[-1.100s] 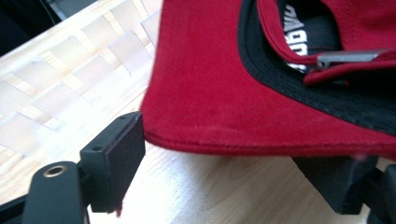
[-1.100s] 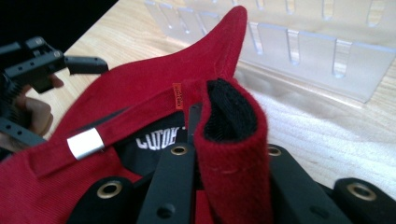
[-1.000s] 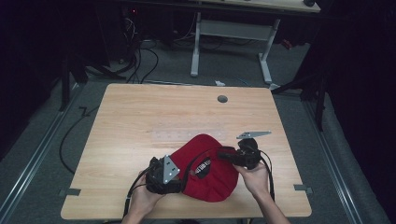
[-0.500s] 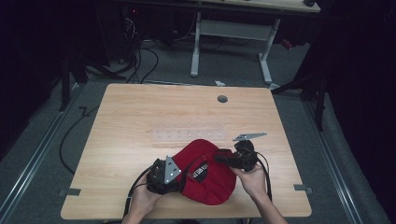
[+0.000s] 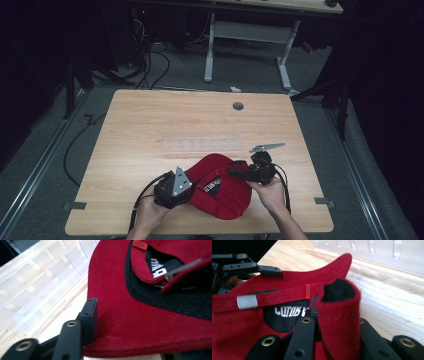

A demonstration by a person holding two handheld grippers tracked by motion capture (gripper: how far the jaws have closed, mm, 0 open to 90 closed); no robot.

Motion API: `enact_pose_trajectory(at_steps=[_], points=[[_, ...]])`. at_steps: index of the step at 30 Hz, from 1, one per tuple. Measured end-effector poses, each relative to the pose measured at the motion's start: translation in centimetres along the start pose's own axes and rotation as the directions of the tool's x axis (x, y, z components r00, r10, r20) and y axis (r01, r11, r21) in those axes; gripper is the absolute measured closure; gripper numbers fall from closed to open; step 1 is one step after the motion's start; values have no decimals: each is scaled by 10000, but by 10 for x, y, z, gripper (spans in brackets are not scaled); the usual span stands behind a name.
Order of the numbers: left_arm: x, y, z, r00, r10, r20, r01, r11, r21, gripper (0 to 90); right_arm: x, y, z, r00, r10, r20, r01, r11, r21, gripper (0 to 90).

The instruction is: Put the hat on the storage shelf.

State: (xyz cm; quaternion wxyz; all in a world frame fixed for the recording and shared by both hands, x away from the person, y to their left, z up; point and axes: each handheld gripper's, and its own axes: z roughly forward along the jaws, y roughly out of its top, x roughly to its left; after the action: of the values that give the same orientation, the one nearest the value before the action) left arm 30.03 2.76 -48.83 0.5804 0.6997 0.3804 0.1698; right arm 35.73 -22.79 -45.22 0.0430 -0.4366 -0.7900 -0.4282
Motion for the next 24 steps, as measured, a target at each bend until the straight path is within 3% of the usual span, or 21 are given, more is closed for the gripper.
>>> enact_pose_trajectory(at_steps=[6,15,21,24], points=[[2,8,-7,9984,-425,367,421,9991,109,629,0,2,0,9997,-30,-262,24,9997,-223,797],[-4,16,-13,9966,-336,746,314,9990,309,714,-1,5,-1,9989,-35,-471,5,9979,-641,751],[-6,18,-14,9956,-227,913,181,9985,516,763,0,9,-1,9987,40,-499,-91,9947,-1028,650],[-8,18,-13,9959,-83,900,27,9980,627,794,-4,10,-5,9985,310,-461,-370,9900,-1360,568]])
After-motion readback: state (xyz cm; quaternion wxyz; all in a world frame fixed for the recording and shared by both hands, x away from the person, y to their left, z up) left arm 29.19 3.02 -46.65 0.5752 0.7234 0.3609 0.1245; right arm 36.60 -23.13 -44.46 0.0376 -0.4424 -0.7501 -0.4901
